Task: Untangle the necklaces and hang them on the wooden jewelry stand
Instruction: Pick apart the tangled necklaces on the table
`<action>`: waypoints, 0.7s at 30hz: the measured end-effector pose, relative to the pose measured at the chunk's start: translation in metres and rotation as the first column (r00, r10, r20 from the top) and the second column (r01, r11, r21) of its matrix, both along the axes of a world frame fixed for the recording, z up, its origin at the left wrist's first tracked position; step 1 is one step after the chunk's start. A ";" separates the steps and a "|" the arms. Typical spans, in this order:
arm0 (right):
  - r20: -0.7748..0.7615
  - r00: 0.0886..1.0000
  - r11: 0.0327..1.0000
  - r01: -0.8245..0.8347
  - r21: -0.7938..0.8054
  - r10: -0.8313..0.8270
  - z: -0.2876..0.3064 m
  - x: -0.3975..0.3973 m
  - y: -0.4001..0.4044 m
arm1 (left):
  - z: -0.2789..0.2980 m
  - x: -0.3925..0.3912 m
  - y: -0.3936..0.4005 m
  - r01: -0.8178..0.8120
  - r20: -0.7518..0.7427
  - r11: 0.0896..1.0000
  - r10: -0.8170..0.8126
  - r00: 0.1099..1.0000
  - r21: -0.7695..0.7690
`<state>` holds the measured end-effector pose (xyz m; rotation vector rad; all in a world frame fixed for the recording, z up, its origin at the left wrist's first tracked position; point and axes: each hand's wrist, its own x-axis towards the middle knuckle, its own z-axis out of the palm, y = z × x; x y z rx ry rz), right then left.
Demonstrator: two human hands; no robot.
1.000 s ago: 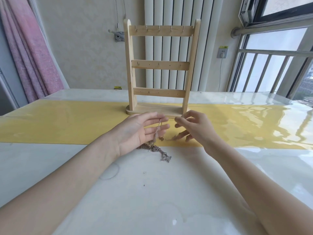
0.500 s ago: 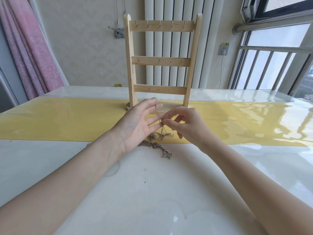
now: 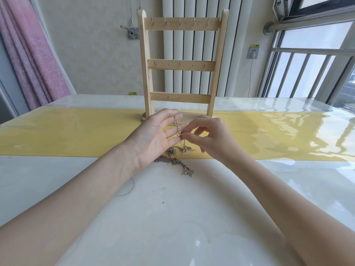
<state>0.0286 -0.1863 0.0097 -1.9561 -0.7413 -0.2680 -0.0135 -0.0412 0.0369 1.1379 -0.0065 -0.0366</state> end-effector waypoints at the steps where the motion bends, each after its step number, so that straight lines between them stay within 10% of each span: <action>1: -0.041 0.999 0.999 -0.009 0.042 0.011 0.001 -0.001 -0.001 | -0.001 0.001 0.001 -0.003 0.001 0.999 0.003 1.000 0.054; 7: -0.252 0.965 0.972 -0.004 0.234 0.065 0.004 -0.001 -0.007 | -0.012 0.004 0.011 -0.285 0.227 0.652 0.174 0.958 0.703; 21: -0.290 0.950 0.966 -0.038 0.255 0.114 0.005 -0.002 -0.006 | -0.014 0.006 0.008 -0.379 0.411 0.570 0.079 0.908 0.729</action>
